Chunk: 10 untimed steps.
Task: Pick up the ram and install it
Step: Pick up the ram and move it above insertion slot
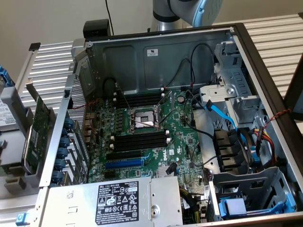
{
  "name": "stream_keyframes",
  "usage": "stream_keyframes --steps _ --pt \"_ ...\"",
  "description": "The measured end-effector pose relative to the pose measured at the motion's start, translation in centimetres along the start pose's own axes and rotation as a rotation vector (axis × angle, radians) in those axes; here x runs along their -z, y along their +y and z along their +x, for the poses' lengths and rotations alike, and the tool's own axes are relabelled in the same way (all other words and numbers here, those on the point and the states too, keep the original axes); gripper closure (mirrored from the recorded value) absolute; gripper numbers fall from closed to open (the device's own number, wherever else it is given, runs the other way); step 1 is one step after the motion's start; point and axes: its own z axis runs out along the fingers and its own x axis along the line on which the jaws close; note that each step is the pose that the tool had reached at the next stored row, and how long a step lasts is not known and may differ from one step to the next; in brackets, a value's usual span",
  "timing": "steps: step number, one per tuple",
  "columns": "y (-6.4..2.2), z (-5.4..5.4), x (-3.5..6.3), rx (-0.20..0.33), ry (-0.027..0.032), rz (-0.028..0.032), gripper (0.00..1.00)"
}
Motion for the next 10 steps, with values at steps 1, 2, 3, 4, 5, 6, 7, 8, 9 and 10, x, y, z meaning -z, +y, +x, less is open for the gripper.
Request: stream_keyframes --steps 1,2,3,4,5,6,7,8,9,10 --pt "0.01 0.0 0.38 0.0 0.0009 -0.0002 0.86" --pt "0.01 0.1 0.76 0.0 0.0017 -0.0002 0.86" --pt "0.03 0.1 1.12 0.0 0.0027 -0.0005 0.86" --pt "0.04 0.1 1.54 0.0 0.0036 -0.0005 0.86" --pt "0.05 0.1 1.92 -0.001 0.0045 -0.0003 0.86" --pt "0.06 0.1 2.3 -0.001 0.0055 -0.0005 0.86" --pt "0.07 0.2 2.68 -0.001 0.0065 -0.0005 0.86" --pt "0.08 0.2 3.11 -0.001 0.0077 -0.0006 0.86" --pt "0.09 0.2 3.47 -0.001 0.0087 -0.0005 0.86" --pt "0.1 0.2 3.91 -0.001 0.01 -0.0006 0.86"
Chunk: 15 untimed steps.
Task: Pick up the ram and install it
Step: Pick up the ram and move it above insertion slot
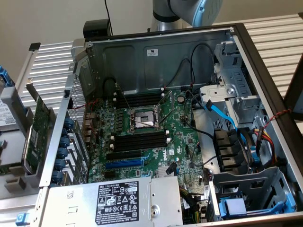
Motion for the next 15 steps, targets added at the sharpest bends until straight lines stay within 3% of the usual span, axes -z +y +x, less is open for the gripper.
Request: stream_keyframes --steps 6,15 --pt "-0.26 0.1 2.66 0.0 0.0054 -0.0001 0.86" --pt "-2.7 0.4 6.82 0.0 0.0069 -0.0002 0.86"
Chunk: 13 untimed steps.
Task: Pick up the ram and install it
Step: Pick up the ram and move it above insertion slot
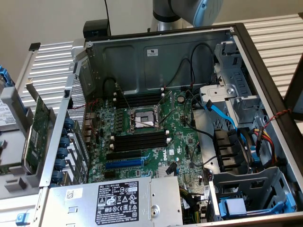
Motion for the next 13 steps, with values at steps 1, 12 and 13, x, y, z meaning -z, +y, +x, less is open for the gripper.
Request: stream_keyframes --steps 1,12,13 --pt "-0.36 0.1 0.46 0.0 -0.0001 0.0 0.86" --pt "-4.88 0.7 5.33 0.0 0.0 -0.002 0.86" --pt "-5.33 0.7 5.72 0.0 -0.0001 -0.0021 0.86"
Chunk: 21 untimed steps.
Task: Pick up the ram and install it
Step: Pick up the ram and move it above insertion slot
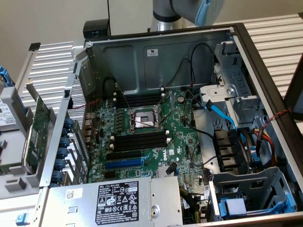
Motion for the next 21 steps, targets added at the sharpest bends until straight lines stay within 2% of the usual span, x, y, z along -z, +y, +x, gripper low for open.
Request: stream_keyframes --steps 13,21 --pt "-5.79 0.2 4.14 0.0 0.0 -0.0067 0.86" --pt "-9.29 0.3 5.08 0.0 -0.0001 -0.0162 0.86"
